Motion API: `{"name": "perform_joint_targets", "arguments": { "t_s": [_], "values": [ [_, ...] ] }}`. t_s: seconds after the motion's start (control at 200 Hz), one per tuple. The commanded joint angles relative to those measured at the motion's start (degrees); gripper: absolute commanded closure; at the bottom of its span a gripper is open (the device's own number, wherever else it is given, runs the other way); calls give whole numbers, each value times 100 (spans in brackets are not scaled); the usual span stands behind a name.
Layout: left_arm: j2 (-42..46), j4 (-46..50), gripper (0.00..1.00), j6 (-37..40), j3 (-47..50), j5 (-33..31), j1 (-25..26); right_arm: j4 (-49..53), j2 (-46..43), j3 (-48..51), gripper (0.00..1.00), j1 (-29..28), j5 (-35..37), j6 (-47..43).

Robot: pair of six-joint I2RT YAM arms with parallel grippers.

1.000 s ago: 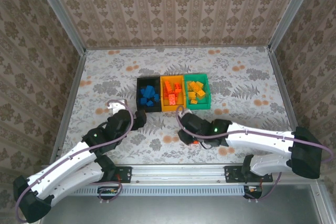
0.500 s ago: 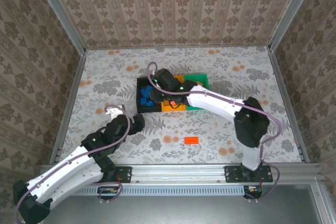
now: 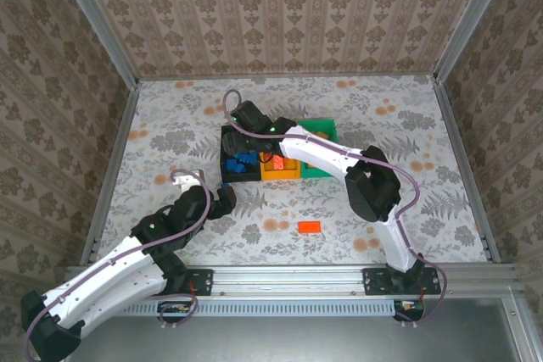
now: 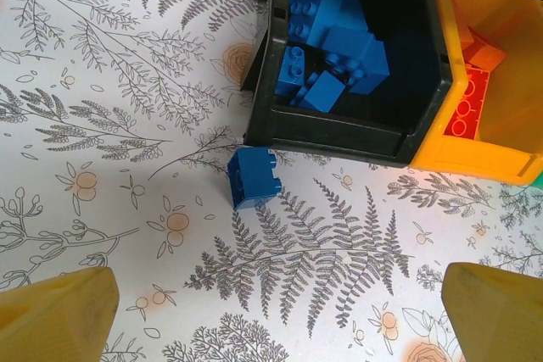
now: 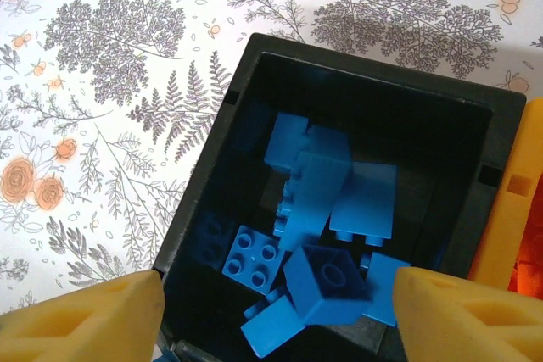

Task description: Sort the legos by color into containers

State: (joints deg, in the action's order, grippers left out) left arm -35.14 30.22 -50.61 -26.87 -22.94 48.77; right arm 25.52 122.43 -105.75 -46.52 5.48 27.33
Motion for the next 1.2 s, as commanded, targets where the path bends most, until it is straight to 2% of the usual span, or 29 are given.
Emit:
{"name": "perform_joint_targets", "arguments": {
  "t_s": [0.0, 0.395, 0.555, 0.695, 0.925, 1.195],
  "values": [
    [51, -61, 0, -65, -2, 94, 32, -378, -672, 485, 24, 19, 242, 121],
    [-233, -372, 0, 174, -169, 182, 31, -1406, -3392, 3792, 19, -78, 239, 459],
    [-266, -450, 0, 175, -104, 259, 45, -1376, -4457, 5058, 18, -173, 328, 552],
    [-282, -461, 0, 157, -59, 284, 35, -1159, -5035, 5812, 17, -182, 324, 589],
    [-351, -513, 0, 126, 18, 272, 20, -1168, -5206, 6760, 14, -166, 221, 691],
    [-528, -678, 0, 52, 94, 360, 18, -1493, -4402, 6777, 11, -2, -757, 481]
  ]
}}
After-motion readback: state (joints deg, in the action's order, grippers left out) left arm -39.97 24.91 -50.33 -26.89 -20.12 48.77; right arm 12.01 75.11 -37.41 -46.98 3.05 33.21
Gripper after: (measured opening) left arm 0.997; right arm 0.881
